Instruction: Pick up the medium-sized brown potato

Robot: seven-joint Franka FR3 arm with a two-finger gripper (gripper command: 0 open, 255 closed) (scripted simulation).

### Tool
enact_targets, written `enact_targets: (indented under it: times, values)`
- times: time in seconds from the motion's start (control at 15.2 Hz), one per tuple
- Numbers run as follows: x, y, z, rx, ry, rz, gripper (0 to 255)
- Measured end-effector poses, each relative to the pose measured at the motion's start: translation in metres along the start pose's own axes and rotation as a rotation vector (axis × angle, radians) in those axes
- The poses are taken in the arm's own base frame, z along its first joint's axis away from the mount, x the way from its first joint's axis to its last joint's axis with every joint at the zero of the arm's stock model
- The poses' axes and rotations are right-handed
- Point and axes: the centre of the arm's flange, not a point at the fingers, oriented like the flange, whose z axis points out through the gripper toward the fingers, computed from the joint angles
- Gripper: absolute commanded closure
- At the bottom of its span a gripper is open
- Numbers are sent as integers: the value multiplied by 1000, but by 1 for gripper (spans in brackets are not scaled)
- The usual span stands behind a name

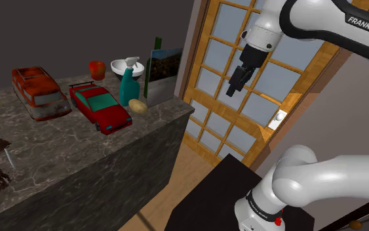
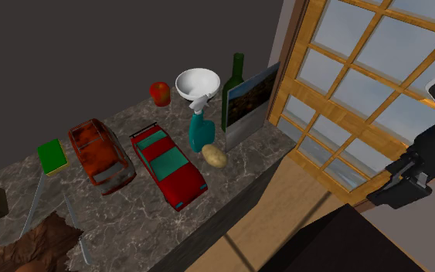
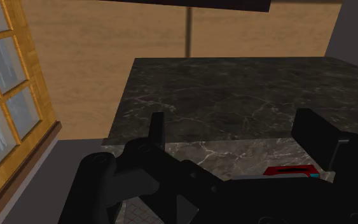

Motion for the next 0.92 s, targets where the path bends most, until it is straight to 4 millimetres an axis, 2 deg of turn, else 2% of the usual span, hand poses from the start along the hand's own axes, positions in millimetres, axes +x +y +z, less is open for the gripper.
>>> enact_targets:
  times: [0.13, 0.33, 0.59, 0.92]
  values:
    - [6, 0, 4, -1, -1, -3, 0]
    - [32, -9, 24, -8, -3, -18, 0]
    - [77, -20, 44, -17, -3, -41, 0]
    - [130, -38, 84, -30, -6, -70, 0]
